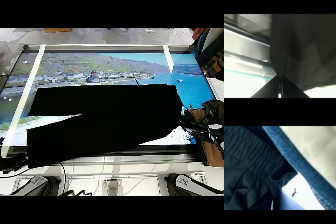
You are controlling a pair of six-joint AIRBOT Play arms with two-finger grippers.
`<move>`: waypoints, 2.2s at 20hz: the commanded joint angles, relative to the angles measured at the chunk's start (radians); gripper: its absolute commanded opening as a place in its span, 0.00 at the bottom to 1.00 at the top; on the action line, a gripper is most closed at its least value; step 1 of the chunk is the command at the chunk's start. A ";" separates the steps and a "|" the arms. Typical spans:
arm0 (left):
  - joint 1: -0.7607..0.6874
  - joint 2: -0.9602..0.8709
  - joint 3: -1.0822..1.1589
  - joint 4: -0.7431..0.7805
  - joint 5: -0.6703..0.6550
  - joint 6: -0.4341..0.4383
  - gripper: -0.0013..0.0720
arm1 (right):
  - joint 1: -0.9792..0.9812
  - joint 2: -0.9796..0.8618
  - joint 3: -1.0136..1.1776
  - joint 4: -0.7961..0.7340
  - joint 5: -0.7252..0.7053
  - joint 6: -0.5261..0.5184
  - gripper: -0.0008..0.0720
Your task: Fold the clothes and pants, and hang the long-sleeved shirts on hangers.
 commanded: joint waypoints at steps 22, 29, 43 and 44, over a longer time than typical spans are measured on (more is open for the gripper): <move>-0.251 -0.015 0.343 -0.612 0.320 -0.395 0.02 | 0.005 0.626 0.156 -0.386 0.148 0.501 0.04; -0.660 -0.315 0.760 -0.481 0.556 -0.747 0.02 | 0.197 0.288 0.256 -0.388 -0.151 0.671 0.04; -0.826 -0.704 1.015 -0.562 0.856 -0.944 0.02 | 0.199 -0.179 0.479 -0.381 -0.332 1.082 0.04; -0.835 -0.708 1.015 -0.561 0.881 -0.944 0.02 | 0.208 -0.185 0.479 -0.381 -0.362 1.082 0.04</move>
